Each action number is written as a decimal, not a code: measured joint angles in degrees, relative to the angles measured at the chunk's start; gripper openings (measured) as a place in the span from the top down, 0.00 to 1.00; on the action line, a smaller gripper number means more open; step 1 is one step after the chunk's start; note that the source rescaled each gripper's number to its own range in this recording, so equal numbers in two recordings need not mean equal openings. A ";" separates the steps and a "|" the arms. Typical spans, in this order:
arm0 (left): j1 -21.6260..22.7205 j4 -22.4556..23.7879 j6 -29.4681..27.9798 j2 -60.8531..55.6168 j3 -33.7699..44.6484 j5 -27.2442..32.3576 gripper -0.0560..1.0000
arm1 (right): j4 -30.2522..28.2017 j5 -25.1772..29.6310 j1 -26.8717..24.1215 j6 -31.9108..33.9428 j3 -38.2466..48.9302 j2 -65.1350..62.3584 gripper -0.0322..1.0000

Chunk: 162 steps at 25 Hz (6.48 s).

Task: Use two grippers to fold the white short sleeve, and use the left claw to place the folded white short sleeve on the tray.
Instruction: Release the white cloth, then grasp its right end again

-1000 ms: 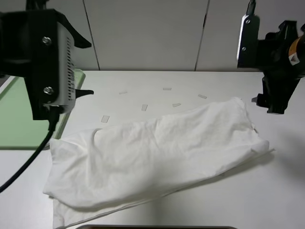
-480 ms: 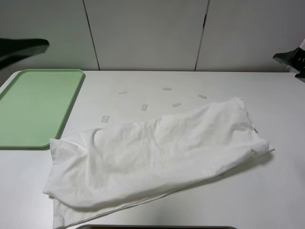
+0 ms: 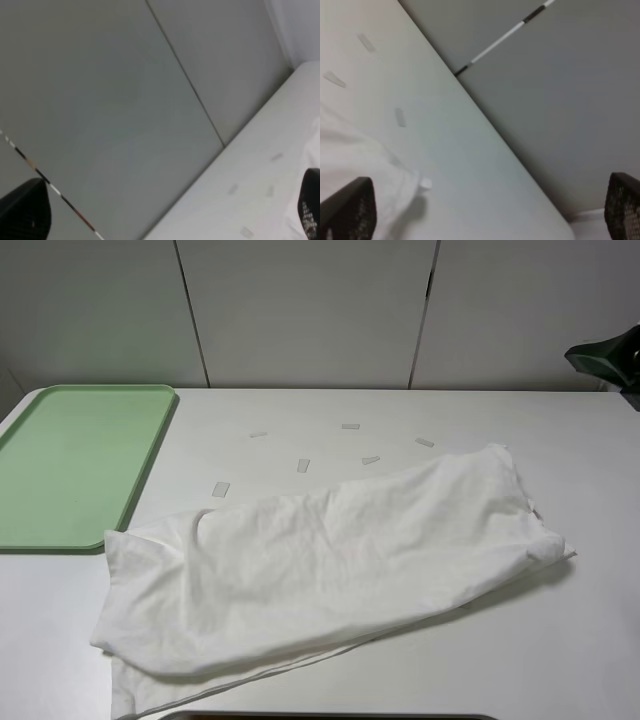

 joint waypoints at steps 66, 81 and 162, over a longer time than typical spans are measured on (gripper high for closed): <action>32.24 -7.85 -21.73 -23.58 15.48 38.57 0.00 | 33.99 13.61 0.00 8.89 0.00 0.00 0.00; 32.24 -7.74 -21.73 -23.58 15.48 38.57 0.00 | 37.57 23.32 0.00 11.34 0.00 3.66 0.00; 32.24 -7.74 -21.74 -23.58 15.48 38.57 0.00 | 51.89 9.59 -25.48 -29.30 -5.85 57.12 0.80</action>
